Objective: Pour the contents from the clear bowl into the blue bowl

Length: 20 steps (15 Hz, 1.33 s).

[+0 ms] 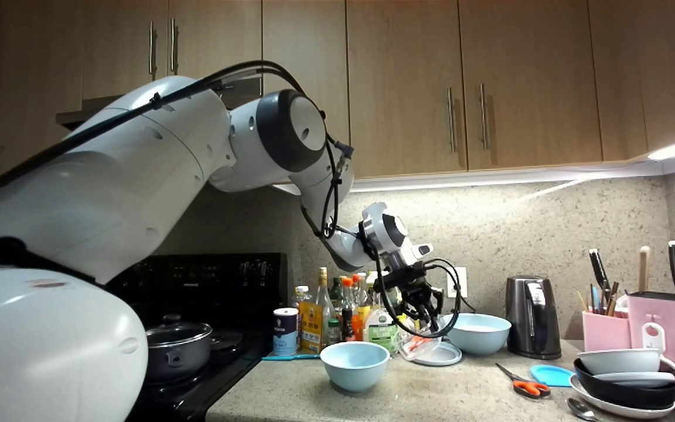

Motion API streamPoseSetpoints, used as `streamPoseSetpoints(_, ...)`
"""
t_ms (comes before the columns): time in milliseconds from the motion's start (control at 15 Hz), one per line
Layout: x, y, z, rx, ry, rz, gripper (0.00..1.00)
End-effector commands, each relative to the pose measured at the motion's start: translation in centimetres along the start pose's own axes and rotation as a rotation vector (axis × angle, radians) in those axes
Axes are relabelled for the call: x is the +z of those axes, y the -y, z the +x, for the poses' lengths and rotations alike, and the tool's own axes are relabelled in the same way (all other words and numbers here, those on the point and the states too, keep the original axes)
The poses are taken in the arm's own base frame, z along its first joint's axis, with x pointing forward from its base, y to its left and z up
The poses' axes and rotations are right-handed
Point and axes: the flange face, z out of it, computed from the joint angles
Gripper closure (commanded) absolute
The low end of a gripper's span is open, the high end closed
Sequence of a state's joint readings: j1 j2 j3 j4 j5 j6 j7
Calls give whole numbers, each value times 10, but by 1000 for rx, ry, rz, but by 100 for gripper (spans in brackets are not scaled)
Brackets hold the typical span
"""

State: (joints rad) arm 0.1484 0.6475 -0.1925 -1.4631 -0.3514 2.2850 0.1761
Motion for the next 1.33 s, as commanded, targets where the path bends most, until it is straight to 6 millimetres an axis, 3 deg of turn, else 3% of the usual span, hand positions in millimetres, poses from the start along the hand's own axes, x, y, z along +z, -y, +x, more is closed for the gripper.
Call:
streamPoseSetpoints(0, -28, -4, -22, 36, -6, -80, 97)
streamPoseSetpoints(200, -40, 4, -34, 40, -22, -112, 97)
streamPoseSetpoints(600, -59, 40, -72, -18, -47, -146, 96)
streamPoseSetpoints(933, -58, 64, -84, -7, -190, -341, 96)
streamPoseSetpoints(1267, -53, 78, -89, -4, -185, -304, 96)
